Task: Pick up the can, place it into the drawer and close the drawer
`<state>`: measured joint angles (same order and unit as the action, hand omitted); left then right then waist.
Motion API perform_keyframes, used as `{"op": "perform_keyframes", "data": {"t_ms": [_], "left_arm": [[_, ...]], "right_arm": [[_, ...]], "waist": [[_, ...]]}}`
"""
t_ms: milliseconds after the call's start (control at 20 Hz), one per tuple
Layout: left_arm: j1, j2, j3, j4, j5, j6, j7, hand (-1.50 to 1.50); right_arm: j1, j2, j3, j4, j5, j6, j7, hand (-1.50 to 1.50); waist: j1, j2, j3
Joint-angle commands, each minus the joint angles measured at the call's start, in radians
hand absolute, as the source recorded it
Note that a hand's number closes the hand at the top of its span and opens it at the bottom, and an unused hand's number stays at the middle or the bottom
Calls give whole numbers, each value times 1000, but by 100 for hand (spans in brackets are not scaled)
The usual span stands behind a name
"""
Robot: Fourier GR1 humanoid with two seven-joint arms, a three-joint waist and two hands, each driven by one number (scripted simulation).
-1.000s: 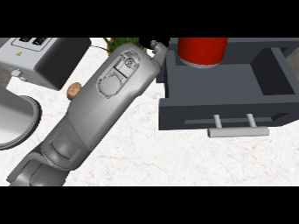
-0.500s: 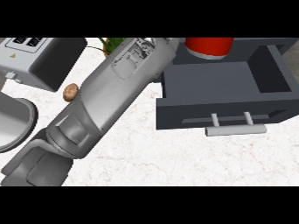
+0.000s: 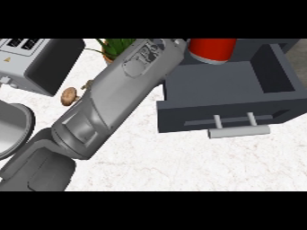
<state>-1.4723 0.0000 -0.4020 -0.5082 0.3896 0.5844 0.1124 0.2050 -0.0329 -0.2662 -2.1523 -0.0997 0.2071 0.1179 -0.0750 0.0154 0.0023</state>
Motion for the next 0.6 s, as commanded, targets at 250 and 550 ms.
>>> {"op": "perform_keyframes", "data": {"t_ms": [250,550], "left_arm": [[49,0,-113,74,67,45,-113,150],[37,0,-134,136,89,45,-150,150]], "right_arm": [[-48,0,11,25,31,-21,2,-150],[-74,-28,-7,-9,-17,-10,50,-150]], "waist": [[-20,9,0],[-43,13,0]]}}
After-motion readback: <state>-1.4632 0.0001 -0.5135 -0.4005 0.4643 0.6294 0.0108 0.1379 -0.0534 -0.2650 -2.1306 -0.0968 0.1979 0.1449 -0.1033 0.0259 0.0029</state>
